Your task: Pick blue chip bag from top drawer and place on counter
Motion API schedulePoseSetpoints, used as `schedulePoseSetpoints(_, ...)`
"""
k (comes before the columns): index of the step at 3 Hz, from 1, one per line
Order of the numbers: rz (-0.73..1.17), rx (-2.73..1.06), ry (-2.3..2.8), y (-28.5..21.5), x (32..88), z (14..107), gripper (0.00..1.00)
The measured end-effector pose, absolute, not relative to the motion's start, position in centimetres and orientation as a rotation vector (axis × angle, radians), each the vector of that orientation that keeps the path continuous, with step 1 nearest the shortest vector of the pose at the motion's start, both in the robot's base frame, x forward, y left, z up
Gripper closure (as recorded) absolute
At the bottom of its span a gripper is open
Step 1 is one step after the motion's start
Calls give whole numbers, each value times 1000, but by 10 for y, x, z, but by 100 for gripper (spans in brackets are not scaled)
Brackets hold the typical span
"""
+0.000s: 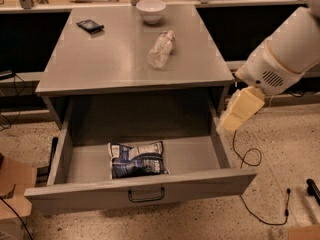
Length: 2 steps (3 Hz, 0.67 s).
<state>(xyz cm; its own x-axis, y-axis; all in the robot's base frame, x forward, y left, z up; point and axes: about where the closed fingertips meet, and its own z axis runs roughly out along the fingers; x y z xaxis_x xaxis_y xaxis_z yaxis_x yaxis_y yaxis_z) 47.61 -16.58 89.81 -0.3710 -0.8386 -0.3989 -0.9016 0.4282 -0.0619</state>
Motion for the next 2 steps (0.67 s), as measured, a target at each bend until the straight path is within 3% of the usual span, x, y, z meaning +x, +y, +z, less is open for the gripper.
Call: schedulePoseSetpoints(2, 277, -1484, 2333, -158, 480, 886, 0)
